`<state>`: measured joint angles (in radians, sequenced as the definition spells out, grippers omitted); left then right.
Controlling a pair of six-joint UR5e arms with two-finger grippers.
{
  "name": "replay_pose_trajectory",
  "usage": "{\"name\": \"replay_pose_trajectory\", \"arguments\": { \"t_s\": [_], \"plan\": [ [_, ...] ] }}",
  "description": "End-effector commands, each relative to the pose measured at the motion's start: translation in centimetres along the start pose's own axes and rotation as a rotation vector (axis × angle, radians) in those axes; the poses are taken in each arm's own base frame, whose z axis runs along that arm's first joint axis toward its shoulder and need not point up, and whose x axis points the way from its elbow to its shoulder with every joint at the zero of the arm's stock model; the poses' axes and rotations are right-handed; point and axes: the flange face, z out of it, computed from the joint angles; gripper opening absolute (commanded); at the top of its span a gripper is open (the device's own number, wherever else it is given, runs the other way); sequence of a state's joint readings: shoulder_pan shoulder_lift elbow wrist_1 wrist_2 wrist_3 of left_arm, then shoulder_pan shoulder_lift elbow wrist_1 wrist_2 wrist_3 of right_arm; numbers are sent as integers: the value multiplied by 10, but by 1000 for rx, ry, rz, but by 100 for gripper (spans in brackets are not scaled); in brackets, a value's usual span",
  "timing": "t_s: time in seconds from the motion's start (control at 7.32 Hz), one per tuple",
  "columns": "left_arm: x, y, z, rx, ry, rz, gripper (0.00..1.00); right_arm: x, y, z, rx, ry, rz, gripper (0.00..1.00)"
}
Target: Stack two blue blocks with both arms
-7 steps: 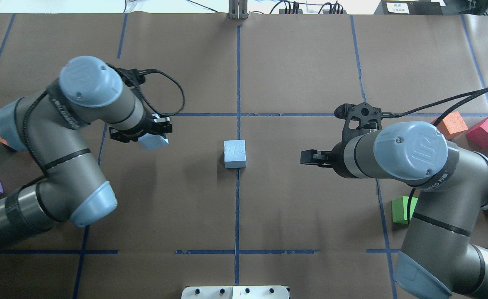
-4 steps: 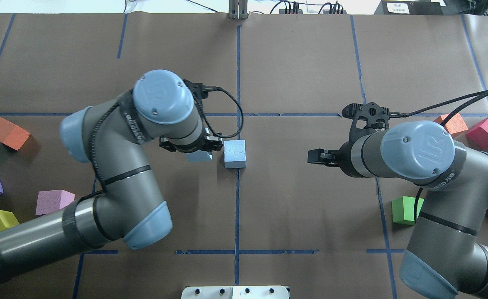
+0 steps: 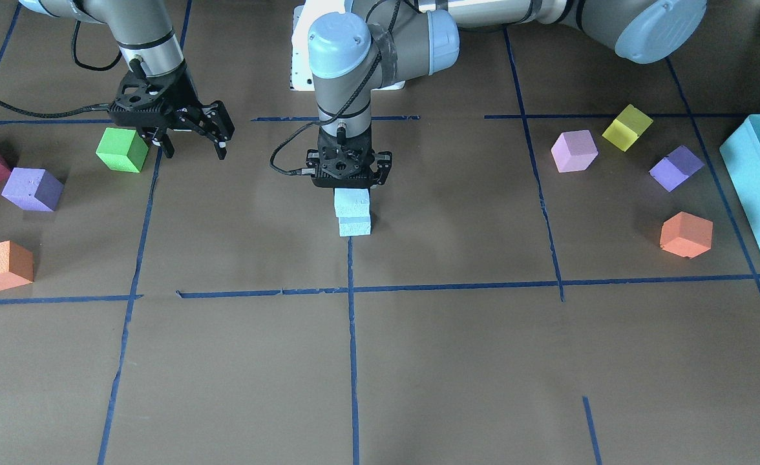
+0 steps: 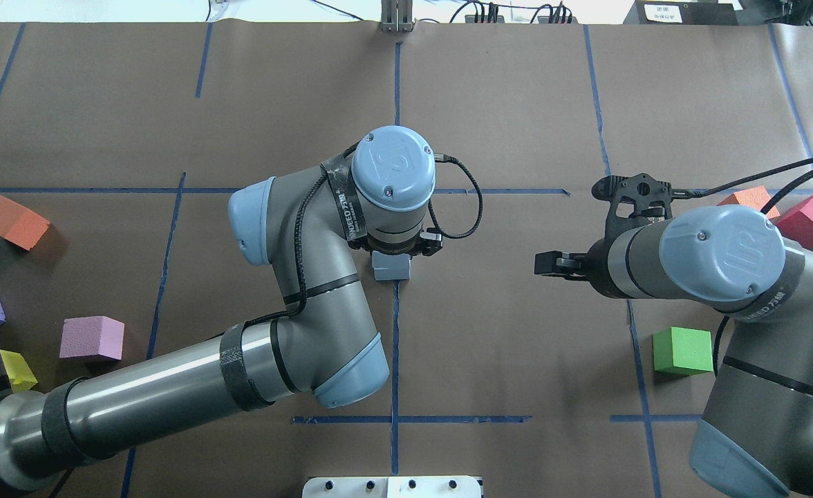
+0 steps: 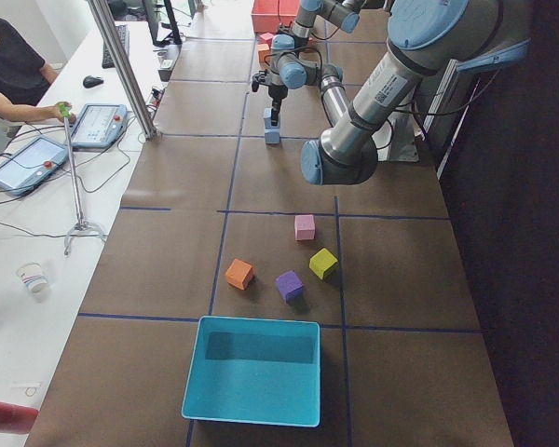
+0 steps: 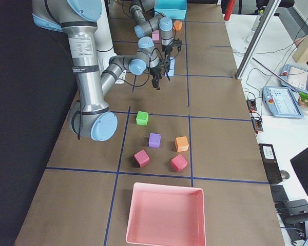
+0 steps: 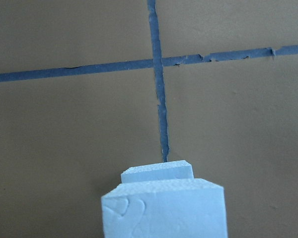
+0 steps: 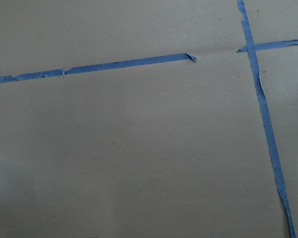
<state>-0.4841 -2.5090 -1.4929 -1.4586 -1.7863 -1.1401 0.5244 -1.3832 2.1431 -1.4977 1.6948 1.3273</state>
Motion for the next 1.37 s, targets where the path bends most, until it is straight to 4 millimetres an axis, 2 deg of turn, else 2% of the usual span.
{"name": "replay_pose_trajectory", "arguments": {
  "t_s": [0.0,0.27,0.82,0.96,1.09,1.23],
  "plan": [
    [0,0,4,-4,-5,-5,3,1,0,0,1,2,0,100],
    [0,0,4,-4,-5,-6,3,1,1,1,-1,3,-1,100],
    [-1,-4,21,5,15,-22,6,0,2,5,-2,8,-2,100],
    [-2,-4,22,4,12,-22,36,0,1,5,-1,8,-2,100],
    [-7,-2,24,4,8,-23,99,0,2,5,-2,8,-3,100],
    [-8,-3,23,20,3,-23,100,-1,2,5,-2,6,-4,100]
  ]
}}
